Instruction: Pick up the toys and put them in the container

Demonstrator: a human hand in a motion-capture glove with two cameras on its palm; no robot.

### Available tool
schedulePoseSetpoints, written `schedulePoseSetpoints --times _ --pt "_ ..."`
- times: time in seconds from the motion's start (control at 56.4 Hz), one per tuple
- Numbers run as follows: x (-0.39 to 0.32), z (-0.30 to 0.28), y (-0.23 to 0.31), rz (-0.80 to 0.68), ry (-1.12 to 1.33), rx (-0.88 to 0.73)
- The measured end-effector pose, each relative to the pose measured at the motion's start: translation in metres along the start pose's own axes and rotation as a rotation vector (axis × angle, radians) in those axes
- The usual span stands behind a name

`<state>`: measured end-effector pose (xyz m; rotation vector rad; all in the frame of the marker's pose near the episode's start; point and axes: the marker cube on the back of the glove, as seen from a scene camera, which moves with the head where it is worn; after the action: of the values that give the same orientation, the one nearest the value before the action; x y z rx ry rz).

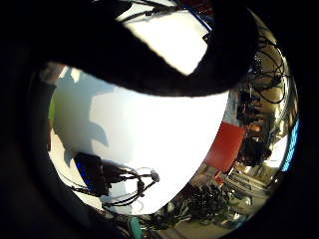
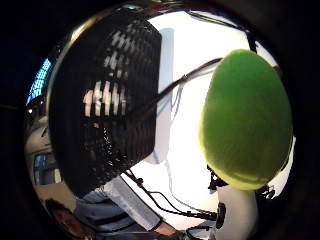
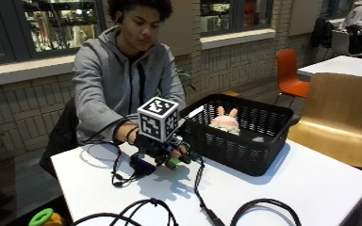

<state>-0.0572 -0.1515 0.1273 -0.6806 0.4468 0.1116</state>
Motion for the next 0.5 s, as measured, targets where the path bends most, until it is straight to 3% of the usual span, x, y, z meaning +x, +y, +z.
schedulePoseSetpoints --times 0.319,0.497 --pt "-0.068 -0.100 -0.036 -0.089 0.031 0.185" --pt "-0.145 -0.123 -0.064 -0.224 0.070 0.164"
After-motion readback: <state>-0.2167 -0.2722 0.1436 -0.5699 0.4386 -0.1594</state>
